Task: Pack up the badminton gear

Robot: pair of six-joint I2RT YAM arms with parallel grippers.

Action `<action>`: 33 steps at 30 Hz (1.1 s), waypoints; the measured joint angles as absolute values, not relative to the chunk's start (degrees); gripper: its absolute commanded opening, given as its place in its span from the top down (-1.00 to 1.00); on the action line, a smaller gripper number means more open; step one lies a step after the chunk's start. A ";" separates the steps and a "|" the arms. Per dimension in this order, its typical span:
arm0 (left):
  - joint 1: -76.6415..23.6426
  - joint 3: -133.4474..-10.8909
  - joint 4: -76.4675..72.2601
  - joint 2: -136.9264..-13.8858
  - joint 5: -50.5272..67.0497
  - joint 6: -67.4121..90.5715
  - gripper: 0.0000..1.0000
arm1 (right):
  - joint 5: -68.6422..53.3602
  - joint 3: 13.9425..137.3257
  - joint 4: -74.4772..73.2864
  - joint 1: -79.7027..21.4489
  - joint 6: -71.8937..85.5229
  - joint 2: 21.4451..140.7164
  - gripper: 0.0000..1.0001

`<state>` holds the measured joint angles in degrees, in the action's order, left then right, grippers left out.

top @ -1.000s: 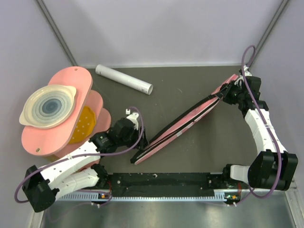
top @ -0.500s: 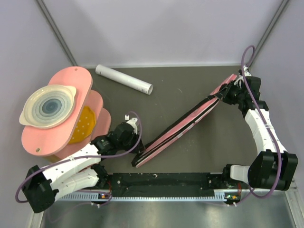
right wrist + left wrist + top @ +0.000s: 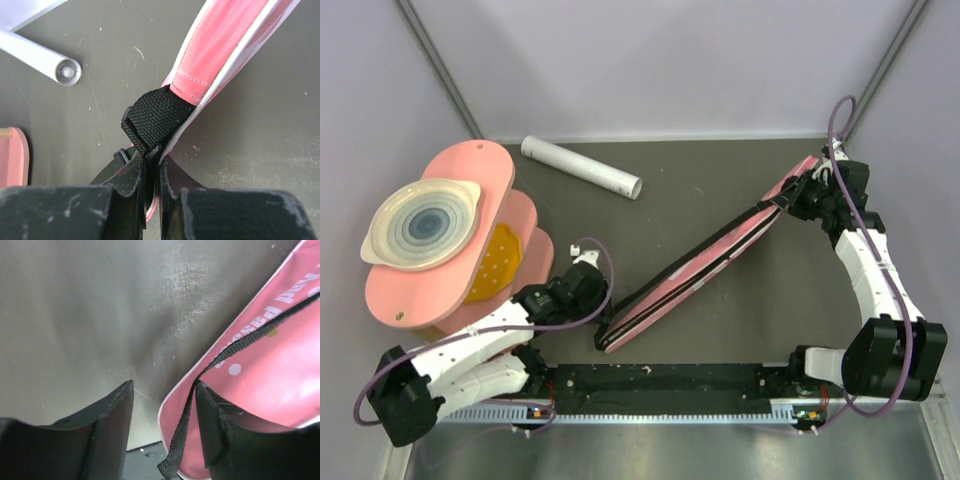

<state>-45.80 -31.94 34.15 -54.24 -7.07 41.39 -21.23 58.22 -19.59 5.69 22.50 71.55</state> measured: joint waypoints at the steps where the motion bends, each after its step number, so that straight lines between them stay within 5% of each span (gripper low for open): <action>1: -45.78 -31.94 34.68 -53.30 -6.85 40.75 -0.40 | -21.21 58.19 -19.59 5.69 22.50 71.55 1.00; 10: -45.84 -36.18 27.16 -42.37 1.48 35.81 -0.49 | -20.84 58.22 -19.77 5.69 23.88 71.66 1.00; 24: -55.75 -47.59 8.14 -71.57 8.29 18.61 -0.33 | -20.49 60.14 -21.54 5.72 29.65 73.36 0.81; 33: -56.05 -50.02 5.96 -76.71 10.50 17.80 0.34 | -20.62 61.80 -23.40 5.17 28.97 74.37 0.67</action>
